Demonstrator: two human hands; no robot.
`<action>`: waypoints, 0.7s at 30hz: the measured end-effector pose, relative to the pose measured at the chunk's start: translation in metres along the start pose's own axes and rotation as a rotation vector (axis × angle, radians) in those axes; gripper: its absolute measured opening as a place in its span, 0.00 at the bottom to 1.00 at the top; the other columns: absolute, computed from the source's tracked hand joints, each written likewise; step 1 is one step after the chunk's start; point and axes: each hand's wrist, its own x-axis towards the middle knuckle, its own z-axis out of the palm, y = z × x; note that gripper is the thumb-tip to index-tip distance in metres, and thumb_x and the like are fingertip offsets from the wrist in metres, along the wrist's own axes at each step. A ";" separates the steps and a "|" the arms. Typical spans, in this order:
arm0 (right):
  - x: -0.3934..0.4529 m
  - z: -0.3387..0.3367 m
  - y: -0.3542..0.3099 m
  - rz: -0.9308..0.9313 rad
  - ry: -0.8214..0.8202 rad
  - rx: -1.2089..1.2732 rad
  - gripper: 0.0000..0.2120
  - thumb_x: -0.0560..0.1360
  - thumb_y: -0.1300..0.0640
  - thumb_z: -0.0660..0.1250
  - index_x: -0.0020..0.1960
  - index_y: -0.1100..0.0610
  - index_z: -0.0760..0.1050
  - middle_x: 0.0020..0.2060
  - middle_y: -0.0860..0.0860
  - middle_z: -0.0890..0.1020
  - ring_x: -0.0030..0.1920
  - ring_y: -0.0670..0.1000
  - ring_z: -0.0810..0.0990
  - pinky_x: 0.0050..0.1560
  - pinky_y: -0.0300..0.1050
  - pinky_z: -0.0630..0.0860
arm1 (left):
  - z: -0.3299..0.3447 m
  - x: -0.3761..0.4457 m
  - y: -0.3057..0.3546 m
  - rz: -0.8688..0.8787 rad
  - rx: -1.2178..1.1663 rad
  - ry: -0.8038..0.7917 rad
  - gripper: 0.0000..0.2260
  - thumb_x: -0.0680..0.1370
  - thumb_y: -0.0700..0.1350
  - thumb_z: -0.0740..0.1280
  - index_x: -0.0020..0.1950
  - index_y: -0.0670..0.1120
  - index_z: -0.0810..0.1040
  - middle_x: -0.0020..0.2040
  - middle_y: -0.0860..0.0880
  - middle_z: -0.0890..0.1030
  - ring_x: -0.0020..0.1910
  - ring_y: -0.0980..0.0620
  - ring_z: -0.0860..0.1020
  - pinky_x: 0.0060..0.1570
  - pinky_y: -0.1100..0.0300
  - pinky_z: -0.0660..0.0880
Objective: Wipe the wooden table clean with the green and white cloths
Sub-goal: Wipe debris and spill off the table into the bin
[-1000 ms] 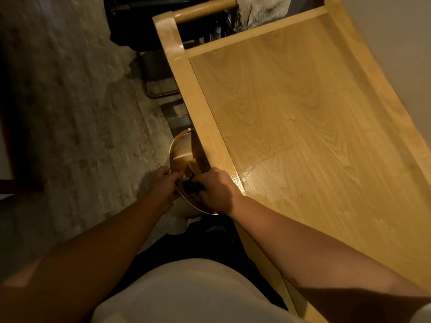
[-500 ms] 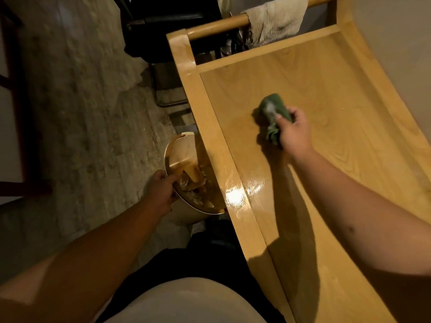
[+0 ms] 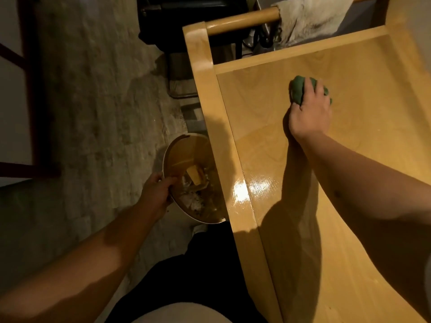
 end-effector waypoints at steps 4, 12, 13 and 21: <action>0.018 0.013 -0.028 -0.118 -0.019 -0.005 0.30 0.78 0.53 0.59 0.79 0.52 0.57 0.78 0.57 0.59 0.73 0.64 0.62 0.73 0.59 0.61 | -0.004 0.006 -0.002 0.004 -0.013 0.012 0.08 0.77 0.38 0.68 0.43 0.48 0.72 0.42 0.46 0.80 0.34 0.51 0.79 0.25 0.61 0.74; 0.011 0.028 -0.076 -0.315 -0.082 -0.015 0.30 0.78 0.49 0.59 0.79 0.50 0.57 0.78 0.56 0.61 0.74 0.62 0.63 0.74 0.57 0.59 | -0.010 0.011 0.002 0.033 -0.016 0.025 0.09 0.75 0.38 0.69 0.41 0.49 0.72 0.35 0.48 0.78 0.27 0.55 0.76 0.25 0.61 0.71; 0.005 0.031 -0.084 -0.350 -0.097 -0.023 0.30 0.79 0.47 0.59 0.79 0.49 0.57 0.78 0.56 0.61 0.74 0.62 0.63 0.74 0.57 0.60 | -0.010 0.011 0.001 0.039 -0.014 0.021 0.09 0.75 0.38 0.69 0.41 0.49 0.72 0.34 0.49 0.79 0.28 0.54 0.76 0.25 0.61 0.72; -0.070 0.048 -0.129 -0.541 -0.203 0.059 0.33 0.76 0.51 0.64 0.78 0.46 0.57 0.77 0.52 0.63 0.75 0.58 0.63 0.75 0.56 0.58 | -0.010 0.001 -0.001 0.057 -0.046 -0.017 0.08 0.76 0.37 0.68 0.52 0.46 0.73 0.45 0.42 0.78 0.42 0.46 0.77 0.41 0.52 0.75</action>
